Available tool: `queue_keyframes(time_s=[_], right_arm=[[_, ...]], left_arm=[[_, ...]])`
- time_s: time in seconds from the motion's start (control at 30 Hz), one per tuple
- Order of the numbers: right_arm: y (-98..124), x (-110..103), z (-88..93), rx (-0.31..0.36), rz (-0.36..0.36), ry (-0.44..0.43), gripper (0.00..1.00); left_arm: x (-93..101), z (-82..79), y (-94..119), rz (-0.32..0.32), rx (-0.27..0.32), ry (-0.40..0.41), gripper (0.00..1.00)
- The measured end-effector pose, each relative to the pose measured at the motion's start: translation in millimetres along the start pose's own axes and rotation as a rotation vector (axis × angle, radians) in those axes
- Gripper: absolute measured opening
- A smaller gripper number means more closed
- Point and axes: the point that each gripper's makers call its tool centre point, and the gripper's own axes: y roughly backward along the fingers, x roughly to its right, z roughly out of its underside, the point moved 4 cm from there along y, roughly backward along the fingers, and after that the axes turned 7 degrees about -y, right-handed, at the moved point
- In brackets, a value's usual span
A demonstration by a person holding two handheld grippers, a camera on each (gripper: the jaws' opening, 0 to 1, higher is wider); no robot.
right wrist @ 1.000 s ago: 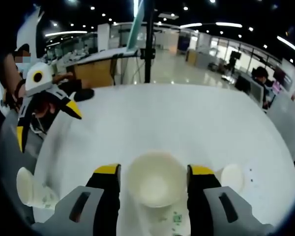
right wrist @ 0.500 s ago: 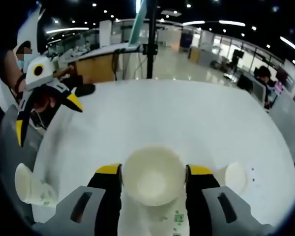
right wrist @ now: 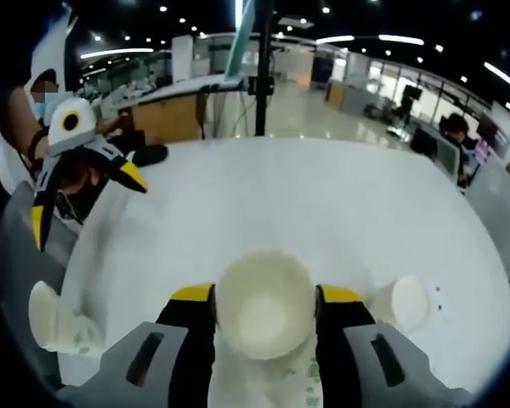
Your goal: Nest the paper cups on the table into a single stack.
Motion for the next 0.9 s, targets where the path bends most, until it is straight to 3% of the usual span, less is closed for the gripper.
queue_keyframes(time_s=[0.9], right_arm=[[33,-12,-1.8,0.036,0.039,-0.004,0.43]], left_arm=[[6.7,-14.0,1,0.018,0.006,-0.043,0.95]])
